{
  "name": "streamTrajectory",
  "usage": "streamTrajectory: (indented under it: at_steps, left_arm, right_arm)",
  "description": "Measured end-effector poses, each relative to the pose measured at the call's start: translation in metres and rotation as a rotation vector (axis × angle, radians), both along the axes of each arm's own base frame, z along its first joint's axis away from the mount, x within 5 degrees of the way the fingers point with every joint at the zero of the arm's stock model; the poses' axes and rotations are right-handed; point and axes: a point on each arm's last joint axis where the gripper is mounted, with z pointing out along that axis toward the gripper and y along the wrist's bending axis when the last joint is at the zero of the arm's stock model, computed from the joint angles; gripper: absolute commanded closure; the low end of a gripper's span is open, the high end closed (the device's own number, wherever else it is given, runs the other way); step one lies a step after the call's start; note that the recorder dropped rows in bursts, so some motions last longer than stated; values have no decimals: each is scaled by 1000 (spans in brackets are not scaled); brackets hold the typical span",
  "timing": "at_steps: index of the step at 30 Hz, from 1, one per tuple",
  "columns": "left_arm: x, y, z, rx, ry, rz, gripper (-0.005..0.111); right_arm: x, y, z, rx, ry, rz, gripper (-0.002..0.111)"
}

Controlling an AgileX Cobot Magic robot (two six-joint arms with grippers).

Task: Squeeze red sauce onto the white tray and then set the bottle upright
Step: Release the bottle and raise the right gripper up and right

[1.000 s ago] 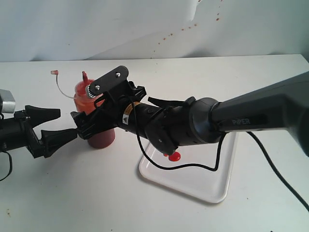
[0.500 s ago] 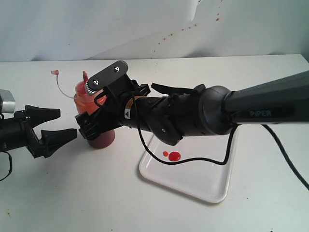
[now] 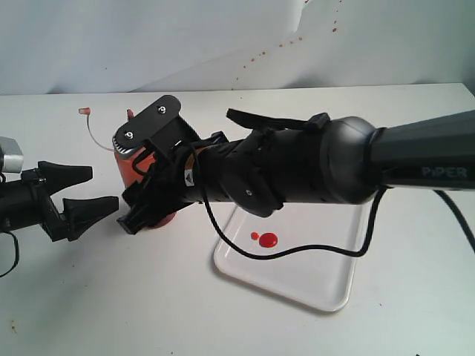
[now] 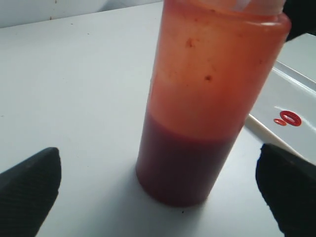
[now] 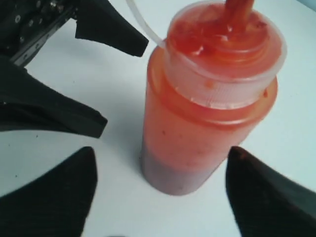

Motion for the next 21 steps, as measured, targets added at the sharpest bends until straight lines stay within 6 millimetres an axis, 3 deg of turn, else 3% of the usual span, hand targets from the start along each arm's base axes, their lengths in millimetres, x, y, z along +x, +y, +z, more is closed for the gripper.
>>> streamTrajectory:
  at_steps: [7,16,21]
  left_arm:
    - [0,0,0,0,-2,0,2]
    - [0,0,1,-14,16,8,2]
    - [-2,-2,20,13,-30,-36,2]
  right_arm:
    - [-13,-17,35,-54,35,-12,108]
    - [-50,-57,93,91,-89,-6,108]
    - [-71,-89,106,108,-125,-17,108]
